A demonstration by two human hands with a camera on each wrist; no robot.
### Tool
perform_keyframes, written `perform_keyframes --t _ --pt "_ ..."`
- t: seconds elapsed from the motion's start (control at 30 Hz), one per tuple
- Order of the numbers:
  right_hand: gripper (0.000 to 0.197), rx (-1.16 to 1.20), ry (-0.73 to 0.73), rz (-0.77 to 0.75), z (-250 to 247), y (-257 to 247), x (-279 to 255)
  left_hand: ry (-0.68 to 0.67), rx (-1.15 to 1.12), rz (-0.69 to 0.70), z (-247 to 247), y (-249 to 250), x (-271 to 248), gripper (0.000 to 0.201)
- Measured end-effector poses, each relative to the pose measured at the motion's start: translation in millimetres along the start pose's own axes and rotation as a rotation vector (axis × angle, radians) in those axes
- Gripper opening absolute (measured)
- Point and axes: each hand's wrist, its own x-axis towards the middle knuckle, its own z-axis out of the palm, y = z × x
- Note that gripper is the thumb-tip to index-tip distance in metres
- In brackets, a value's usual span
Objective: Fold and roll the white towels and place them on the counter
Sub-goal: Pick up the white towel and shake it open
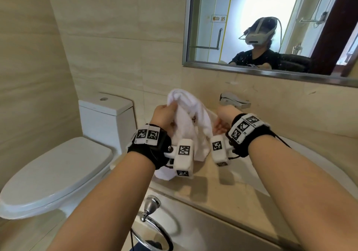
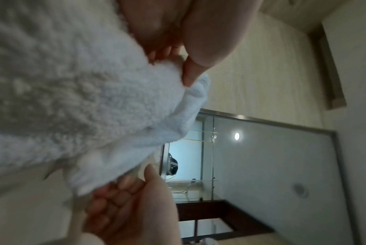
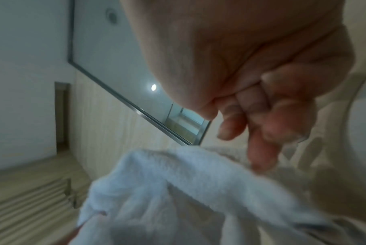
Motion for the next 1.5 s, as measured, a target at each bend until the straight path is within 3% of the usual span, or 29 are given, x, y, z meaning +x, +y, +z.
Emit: perform_keyframes --t 0.17,0.33,0.4,0.5,0.67,0.8,0.87,0.9,1.03,1.17,1.27,1.37,1.43,1.5 --pt "0.078 0.094 -0.146 -0.021 -2.7 -15.2 -10.7 -0.115 -0.147 -0.017 2.5 14.3 3.8 0.035" --pt "0.094 -0.051 -0.269 -0.019 6.5 -23.0 -13.9 -0.02 -0.157 0.071 2.4 25.1 4.2 0.036" --pt "0.095 -0.043 -0.315 -0.029 10.0 -27.2 -17.2 -0.056 -0.198 0.078 1.9 27.5 4.3 0.032" --pt "0.078 0.028 -0.27 -0.089 10.5 -35.2 -20.9 -0.215 -0.218 0.125 1.4 28.7 -3.9 0.022" --pt "0.049 0.169 -0.151 -0.138 22.4 -41.7 -6.1 -0.357 -0.219 0.123 -6.9 24.6 -8.7 0.051" --pt "0.021 0.3 -0.201 -0.19 14.4 -46.9 -10.2 -0.52 -0.121 0.151 -13.8 31.2 -13.1 0.017" --pt "0.009 0.283 -0.166 -0.246 6.7 -51.9 -19.1 -0.55 -0.039 0.143 -16.0 33.2 -12.7 0.016" --pt "0.004 0.286 -0.138 -0.295 2.8 -54.4 -21.3 -0.545 0.011 0.121 -16.9 34.5 -12.7 0.017" --pt "0.015 0.358 -0.07 -0.462 -4.8 -65.9 -27.7 -0.546 0.263 0.006 -19.4 40.7 -14.9 0.023" --pt "0.012 0.473 -0.06 -0.498 -7.4 -80.9 -32.4 -0.488 0.516 -0.007 -15.2 52.8 -22.2 0.019" --pt "0.018 0.463 -0.021 -0.506 -14.1 -86.5 -38.8 -0.178 0.519 0.065 -9.5 62.1 -10.2 0.014" --pt "0.028 0.502 -0.084 -0.487 -18.4 -85.3 -39.0 0.067 0.302 0.207 -8.8 68.4 2.0 0.019" --pt "0.016 0.497 -0.099 -0.498 -17.8 -86.9 -40.9 0.091 0.179 0.37 -7.9 71.7 1.7 0.039" --pt "0.017 0.513 -0.181 -0.546 -19.4 -88.5 -38.7 -0.018 0.168 0.476 -4.3 73.5 -2.6 0.059"
